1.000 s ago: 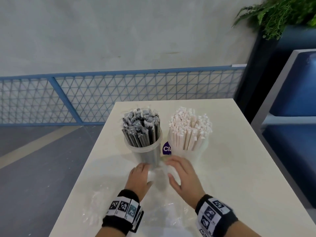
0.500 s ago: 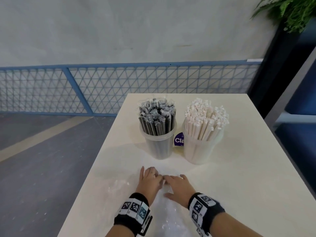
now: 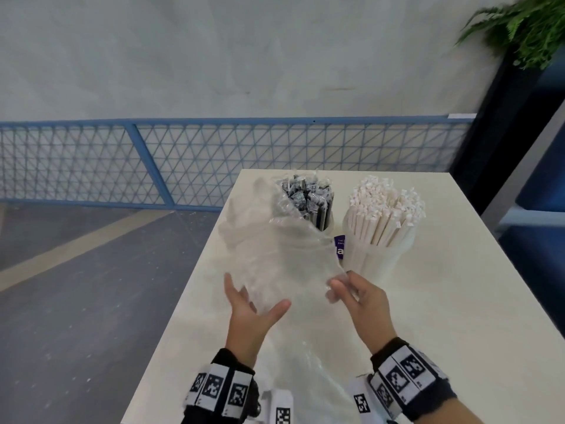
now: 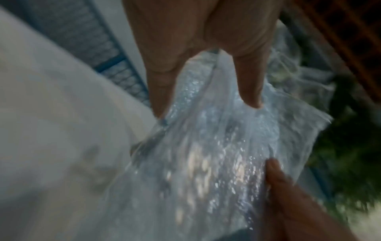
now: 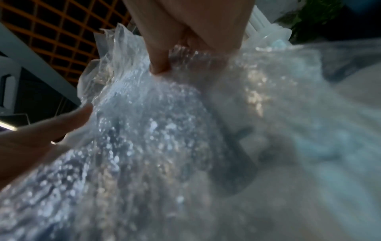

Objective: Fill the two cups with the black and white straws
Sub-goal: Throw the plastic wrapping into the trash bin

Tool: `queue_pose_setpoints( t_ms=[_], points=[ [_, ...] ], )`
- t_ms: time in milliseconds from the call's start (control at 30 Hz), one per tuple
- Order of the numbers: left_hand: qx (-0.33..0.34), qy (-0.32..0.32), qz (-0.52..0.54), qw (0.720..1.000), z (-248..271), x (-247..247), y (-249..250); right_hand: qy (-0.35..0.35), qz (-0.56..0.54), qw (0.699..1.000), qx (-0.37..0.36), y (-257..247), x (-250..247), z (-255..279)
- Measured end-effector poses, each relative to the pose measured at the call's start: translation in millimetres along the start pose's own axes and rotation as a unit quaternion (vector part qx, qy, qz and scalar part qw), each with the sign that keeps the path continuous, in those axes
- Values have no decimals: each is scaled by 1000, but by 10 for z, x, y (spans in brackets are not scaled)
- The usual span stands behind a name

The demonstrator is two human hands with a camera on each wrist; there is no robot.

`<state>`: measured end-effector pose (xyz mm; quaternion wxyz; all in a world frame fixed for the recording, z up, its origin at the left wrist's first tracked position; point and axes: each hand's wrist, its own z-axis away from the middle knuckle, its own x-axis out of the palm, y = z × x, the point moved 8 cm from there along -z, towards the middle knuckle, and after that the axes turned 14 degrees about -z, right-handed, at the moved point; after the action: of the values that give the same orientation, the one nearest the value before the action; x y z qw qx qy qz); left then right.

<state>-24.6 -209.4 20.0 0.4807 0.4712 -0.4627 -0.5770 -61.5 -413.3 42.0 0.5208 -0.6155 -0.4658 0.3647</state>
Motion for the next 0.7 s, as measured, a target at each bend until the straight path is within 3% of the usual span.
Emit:
queue_pose_setpoints(
  t_ms=[67,167,300,400,533,700],
  points=[
    [13,-39,21,999,-29,51,-58,34,-12,999,-2,-40,-26,23],
    [54,-36,-18,998,-56,56,3,77,-29,997,7,-40,-103,66],
    [44,-90,12,995,-48,150,68,94,-50,994,20,-27,-161,129],
    [42,-155,8,987,-44,242,156,50,-45,997,33,-17,-166,144],
    [57,-181,-47,981,-134,250,252,-43,-75,993,83,-17,-183,134],
    [10,-215,-14,976,-190,321,166,-22,-153,981,115,45,-311,124]
  ],
)
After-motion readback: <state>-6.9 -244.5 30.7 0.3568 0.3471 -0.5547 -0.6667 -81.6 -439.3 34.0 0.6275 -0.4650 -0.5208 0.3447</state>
